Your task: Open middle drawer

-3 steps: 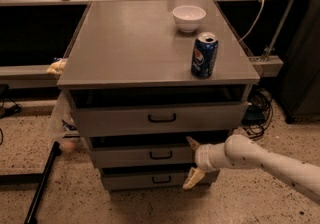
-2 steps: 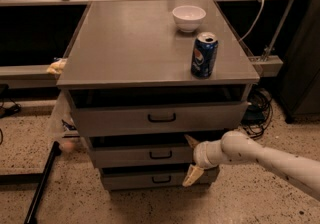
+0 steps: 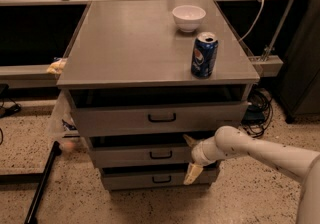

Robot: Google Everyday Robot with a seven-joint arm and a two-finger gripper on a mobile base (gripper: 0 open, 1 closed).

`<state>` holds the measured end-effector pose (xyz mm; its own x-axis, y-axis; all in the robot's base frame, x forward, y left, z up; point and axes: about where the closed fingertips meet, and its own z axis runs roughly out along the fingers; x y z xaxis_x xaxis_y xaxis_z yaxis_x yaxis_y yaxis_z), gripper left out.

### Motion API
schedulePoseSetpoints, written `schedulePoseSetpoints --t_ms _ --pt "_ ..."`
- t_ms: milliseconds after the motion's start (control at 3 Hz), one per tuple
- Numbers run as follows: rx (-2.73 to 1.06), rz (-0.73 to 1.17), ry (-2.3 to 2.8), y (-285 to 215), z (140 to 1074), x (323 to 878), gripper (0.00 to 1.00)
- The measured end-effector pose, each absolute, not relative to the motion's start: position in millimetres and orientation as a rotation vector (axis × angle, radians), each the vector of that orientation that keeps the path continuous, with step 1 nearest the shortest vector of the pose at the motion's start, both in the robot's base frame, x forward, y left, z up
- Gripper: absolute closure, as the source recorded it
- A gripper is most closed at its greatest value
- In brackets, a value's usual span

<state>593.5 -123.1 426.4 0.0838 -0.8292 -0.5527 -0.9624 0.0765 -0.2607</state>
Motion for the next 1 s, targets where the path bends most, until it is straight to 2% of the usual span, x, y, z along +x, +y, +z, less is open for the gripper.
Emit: schedulePoseSetpoints --t_ms 1000 --pt "-1.883 0.332 1.937 -130.9 410.0 586.2 0.0"
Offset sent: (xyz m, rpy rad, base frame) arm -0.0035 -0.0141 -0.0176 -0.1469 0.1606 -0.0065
